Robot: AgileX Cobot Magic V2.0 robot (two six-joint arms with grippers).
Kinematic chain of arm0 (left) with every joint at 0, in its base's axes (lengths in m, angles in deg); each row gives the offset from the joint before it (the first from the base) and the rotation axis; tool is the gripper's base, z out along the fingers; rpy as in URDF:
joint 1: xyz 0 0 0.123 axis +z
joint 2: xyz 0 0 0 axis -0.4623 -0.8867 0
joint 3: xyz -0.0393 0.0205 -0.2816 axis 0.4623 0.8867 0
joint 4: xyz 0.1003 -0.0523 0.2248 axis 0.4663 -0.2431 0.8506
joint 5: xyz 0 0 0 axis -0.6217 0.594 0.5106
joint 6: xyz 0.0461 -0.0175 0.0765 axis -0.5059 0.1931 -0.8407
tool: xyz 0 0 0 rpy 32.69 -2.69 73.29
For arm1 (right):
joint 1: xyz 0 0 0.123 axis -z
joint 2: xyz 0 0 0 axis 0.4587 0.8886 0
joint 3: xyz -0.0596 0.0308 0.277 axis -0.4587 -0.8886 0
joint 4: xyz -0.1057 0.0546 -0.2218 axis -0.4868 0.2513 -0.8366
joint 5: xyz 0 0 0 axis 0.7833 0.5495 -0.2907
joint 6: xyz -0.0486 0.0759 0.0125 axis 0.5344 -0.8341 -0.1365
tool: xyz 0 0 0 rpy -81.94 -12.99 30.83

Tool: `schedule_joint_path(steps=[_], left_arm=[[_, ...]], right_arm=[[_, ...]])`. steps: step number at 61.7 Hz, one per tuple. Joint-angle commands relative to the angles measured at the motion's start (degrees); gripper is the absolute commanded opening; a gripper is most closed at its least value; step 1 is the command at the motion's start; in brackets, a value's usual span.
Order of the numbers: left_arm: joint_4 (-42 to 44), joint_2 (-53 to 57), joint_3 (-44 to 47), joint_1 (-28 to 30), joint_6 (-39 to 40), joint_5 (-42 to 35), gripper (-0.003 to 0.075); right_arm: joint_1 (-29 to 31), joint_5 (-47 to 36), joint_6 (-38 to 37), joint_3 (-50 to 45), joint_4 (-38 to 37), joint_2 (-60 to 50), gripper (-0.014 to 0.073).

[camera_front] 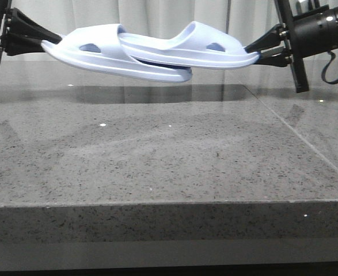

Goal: Insert blue slippers together front up
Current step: 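Bring both grippers together, nesting one slipper into the other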

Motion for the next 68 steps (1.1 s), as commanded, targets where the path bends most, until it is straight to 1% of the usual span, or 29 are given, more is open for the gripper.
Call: schedule_joint_path(steps=[1, 10, 19, 34, 53, 68], left_arm=[[-6.2, 3.8, -1.2, -0.9, 0.3, 4.5, -0.0020], [-6.6, 3.8, -1.2, -2.3, 0.3, 1.9, -0.0020], [-9.0, 3.7, -1.2, -4.4, 0.3, 0.4, -0.0020], [-10.0, 3.7, -1.2, -7.9, 0.3, -2.4, -0.0020], [-14.2, 3.7, -1.2, -9.4, 0.2, -3.0, -0.0020], [-14.4, 3.7, -1.2, -10.3, -0.2, -3.0, -0.0020]], right_arm=[[-0.5, 1.8, 0.9, 1.2, 4.6, -3.2, -0.0118], [-1.6, 2.0, 0.9, 1.2, 5.9, -3.2, -0.0118], [-3.0, 1.9, 0.9, 1.2, 7.3, -3.2, -0.0118], [-5.3, 1.4, 0.9, 1.2, 7.5, -3.2, -0.0118], [-7.9, 0.4, 0.9, 1.2, 9.3, -3.2, -0.0118], [-8.7, 0.2, 0.9, 1.2, 9.6, -3.2, -0.0118]])
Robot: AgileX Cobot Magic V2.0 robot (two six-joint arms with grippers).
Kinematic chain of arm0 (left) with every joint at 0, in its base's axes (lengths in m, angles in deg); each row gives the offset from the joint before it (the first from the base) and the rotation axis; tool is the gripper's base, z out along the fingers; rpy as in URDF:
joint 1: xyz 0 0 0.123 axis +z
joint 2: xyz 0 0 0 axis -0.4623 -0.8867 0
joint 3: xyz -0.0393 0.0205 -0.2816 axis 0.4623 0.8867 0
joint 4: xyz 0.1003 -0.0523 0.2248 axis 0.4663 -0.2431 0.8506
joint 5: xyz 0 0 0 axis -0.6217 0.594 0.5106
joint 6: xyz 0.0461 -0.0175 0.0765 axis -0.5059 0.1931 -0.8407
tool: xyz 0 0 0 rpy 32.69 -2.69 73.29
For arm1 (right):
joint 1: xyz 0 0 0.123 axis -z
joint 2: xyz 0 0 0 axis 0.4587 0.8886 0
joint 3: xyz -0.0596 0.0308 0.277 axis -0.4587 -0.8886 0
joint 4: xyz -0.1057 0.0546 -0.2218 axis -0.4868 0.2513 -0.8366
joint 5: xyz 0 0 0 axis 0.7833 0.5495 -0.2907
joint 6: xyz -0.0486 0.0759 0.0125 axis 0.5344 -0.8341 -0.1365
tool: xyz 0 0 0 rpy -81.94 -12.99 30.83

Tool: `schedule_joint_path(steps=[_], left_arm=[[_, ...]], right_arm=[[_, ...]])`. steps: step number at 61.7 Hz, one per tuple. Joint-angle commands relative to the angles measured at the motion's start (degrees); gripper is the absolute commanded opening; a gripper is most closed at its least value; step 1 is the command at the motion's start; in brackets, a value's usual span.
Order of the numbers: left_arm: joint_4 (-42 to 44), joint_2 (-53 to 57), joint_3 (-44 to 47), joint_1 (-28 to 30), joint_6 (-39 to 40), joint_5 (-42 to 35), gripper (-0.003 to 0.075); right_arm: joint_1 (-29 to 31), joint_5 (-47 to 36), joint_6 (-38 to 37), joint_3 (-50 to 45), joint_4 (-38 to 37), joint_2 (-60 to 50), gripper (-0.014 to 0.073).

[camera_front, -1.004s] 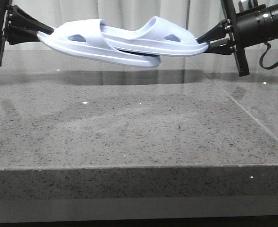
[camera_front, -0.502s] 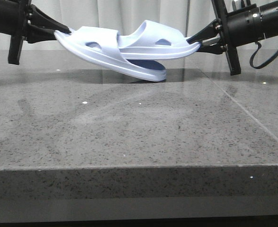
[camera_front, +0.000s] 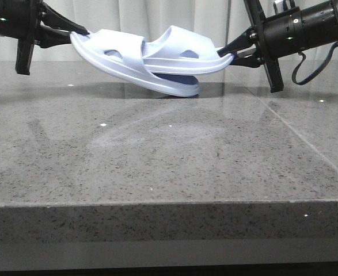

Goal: Insert blue slippers together front up
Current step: 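Bring both grippers together, nesting one slipper into the other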

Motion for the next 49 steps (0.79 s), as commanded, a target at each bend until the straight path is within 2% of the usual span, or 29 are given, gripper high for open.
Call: schedule_joint_path(steps=[1, 17, 23, 30, 38, 49], left_arm=[[-5.1, 3.7, -1.3, -3.2, -0.2, 7.8, -0.0020], [1.0, 3.7, -1.3, -3.2, -1.2, 7.5, -0.0020], [3.0, 3.7, -1.3, -3.0, -1.2, 6.7, -0.0018], [4.6, 3.7, -1.3, -2.5, -1.2, 6.3, 0.0004], [7.2, 3.7, -1.3, -1.7, -1.1, 6.7, 0.0102], [10.7, 3.7, -1.3, -1.1, -0.7, 6.8, 0.0298]], right_arm=[[-2.5, 9.2, 0.4, 1.2, 5.4, -3.4, -0.0118], [-1.9, 9.0, 0.4, 1.2, 4.0, -3.4, -0.0106], [-1.1, 9.2, 0.4, 1.2, 3.0, -3.4, -0.0032], [0.0, 10.0, 0.4, 1.2, 1.4, -3.4, 0.0101], [1.1, 10.9, 0.4, 1.2, 0.0, -3.4, 0.0227], [2.5, 11.1, 0.4, 1.2, -1.9, -3.8, 0.0297]])
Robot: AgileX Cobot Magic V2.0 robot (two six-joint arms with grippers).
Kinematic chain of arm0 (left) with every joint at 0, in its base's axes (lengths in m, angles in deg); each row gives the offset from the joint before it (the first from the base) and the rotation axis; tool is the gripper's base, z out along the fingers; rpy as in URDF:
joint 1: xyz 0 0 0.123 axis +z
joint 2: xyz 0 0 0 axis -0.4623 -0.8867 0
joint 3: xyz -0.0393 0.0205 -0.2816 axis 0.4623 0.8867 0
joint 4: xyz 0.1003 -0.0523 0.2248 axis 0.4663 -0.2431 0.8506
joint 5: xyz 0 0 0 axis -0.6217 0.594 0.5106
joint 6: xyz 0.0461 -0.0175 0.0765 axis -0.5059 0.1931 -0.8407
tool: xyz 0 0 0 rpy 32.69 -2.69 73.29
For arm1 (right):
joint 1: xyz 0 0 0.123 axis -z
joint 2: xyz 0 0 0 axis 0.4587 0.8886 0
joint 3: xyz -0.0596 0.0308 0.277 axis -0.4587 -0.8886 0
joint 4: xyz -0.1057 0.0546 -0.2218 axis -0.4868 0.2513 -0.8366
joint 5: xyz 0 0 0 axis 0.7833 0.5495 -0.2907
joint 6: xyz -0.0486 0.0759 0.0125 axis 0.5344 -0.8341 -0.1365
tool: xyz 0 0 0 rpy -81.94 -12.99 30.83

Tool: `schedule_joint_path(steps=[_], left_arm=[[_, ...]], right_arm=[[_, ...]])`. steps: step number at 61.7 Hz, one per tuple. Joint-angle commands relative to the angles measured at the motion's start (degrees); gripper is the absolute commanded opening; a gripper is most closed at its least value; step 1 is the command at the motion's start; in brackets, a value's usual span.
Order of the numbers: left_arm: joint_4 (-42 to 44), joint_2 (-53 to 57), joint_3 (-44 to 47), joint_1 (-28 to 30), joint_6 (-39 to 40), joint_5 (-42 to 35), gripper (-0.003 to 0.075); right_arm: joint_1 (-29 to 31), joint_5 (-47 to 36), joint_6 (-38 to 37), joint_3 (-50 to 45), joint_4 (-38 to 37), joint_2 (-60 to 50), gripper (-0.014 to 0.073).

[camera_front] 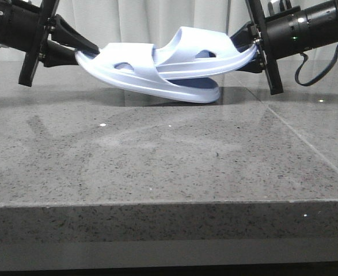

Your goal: Insert blue slippers together front up

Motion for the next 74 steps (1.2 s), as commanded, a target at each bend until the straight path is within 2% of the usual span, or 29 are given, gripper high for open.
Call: schedule_joint_path(steps=[1, 9, 24, 43, 48, 52, 57, 59, 67, 74], left_arm=[[-1.4, 3.7, -1.3, 0.1, 0.6, 3.2, 0.0319], [1.9, 3.7, -1.3, 1.1, 1.2, 4.2, 0.0393], [2.6, 3.7, -1.3, 4.3, 1.4, 7.2, 0.0549], [3.4, 3.7, -1.3, 10.9, 1.4, 12.3, 0.0550], [4.3, 4.1, -1.3, 12.0, 1.4, 12.4, 0.0507], [5.1, 4.4, -1.3, 12.7, 1.4, 12.4, 0.0424], [6.4, 4.6, -1.3, 12.8, 1.4, 12.4, 0.0300], [6.9, 4.7, -1.3, 12.8, 1.4, 12.4, 0.0227], [7.0, 4.7, -1.3, 12.8, 0.5, 12.4, -0.0013], [7.0, 4.8, -1.3, 12.8, 0.3, 12.4, -0.0020]], right_arm=[[1.1, 3.0, 0.4, 1.2, 2.1, -3.8, 0.0302], [3.4, 4.8, 0.3, 1.2, 1.4, -3.9, 0.0339], [6.7, 7.0, 0.3, 1.2, 1.2, -3.9, 0.0452], [10.4, 8.1, 0.3, 1.3, -4.3, -4.2, 0.0460], [10.8, 7.8, 0.3, 1.3, -6.1, -5.0, 0.0454], [11.0, 6.9, 0.3, 1.4, -8.4, -5.9, 0.0430], [11.0, 4.8, 0.3, 1.4, -12.1, -7.4, 0.0345], [11.0, 3.6, 0.3, 1.4, -13.6, -8.4, 0.0302], [11.0, 1.1, 0.4, 1.4, -19.3, -11.3, 0.0092], [11.0, -0.1, 0.4, 1.4, -23.5, -13.7, -0.0036]])
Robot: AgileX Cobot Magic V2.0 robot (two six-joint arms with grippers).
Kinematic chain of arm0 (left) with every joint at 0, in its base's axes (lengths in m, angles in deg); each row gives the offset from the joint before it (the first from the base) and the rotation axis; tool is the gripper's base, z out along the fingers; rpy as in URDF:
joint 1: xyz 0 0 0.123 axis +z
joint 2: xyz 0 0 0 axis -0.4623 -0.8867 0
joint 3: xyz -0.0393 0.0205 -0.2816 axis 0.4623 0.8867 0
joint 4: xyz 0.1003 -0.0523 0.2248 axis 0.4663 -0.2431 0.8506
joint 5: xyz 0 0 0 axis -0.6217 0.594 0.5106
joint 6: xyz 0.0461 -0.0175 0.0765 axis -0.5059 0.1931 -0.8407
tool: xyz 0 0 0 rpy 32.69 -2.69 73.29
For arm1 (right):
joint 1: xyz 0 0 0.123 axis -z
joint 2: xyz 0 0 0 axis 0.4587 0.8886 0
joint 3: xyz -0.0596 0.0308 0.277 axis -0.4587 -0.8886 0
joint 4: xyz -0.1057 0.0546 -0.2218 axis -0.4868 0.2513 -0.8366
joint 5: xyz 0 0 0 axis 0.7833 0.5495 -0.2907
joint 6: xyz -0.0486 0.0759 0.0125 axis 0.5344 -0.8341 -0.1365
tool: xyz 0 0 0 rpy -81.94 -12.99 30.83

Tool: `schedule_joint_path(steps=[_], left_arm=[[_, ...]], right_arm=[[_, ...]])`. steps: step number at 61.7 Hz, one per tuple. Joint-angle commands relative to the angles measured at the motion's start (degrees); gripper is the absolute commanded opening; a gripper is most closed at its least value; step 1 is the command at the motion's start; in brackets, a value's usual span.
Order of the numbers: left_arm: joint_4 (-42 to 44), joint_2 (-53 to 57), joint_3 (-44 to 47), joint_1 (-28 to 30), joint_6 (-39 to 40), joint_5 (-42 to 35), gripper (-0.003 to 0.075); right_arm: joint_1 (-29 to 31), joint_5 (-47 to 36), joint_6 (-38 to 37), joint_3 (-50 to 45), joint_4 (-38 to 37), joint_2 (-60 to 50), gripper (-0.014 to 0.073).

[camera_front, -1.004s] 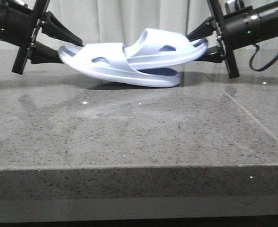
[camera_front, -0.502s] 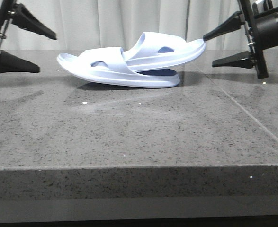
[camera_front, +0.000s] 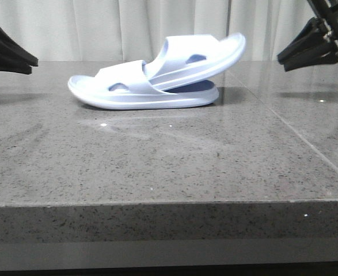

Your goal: Insert blue slippers together front up

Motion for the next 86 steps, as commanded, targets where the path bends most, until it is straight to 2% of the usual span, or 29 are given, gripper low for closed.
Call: schedule_joint_path(steps=[1, 9, 23, 35, 43, 57, 68, 75, 86], left_arm=[[-3.6, 3.8, -1.3, 0.0, -0.4, 4.8, -0.0020], [-2.3, 5.0, -1.3, 0.0, -0.6, 4.1, -0.0020], [8.0, 12.4, -0.7, -0.2, -0.6, -5.7, -0.0020], [13.6, 22.7, 5.0, -0.2, -2.7, -18.0, -0.0020], [14.0, 30.1, 11.0, -0.3, -6.4, -26.6, -0.0020], [14.7, 43.8, 23.6, -3.2, -12.0, -40.5, -0.0020], [19.0, 54.0, 33.6, -9.9, -12.9, -49.9, -0.0020], [19.9, 60.2, 39.3, -15.2, -12.9, -55.7, -0.0020], [20.1, 69.5, 47.3, -22.3, -12.9, -61.8, -0.0020]], right_arm=[[0.3, -0.5, 0.6, 1.4, -1.5, -5.5, -0.0046], [0.3, -0.6, 0.6, 1.4, -6.0, -7.3, -0.0110], [-0.6, -5.1, 0.1, 1.1, -15.6, -12.9, -0.0107], [-7.1, -14.6, -5.0, -1.5, -31.9, -20.8, -0.0107], [-12.0, -20.7, -8.0, -6.0, -39.7, -26.0, -0.0107], [-16.7, -34.8, -8.0, -19.1, -42.3, -37.7, -0.0107], [-18.2, -46.0, -8.0, -31.8, -42.7, -49.2, -0.0107], [-19.0, -50.2, -8.0, -38.2, -42.7, -57.4, -0.0107], [-21.5, -52.6, -8.0, -46.4, -42.3, -69.0, -0.0107]])
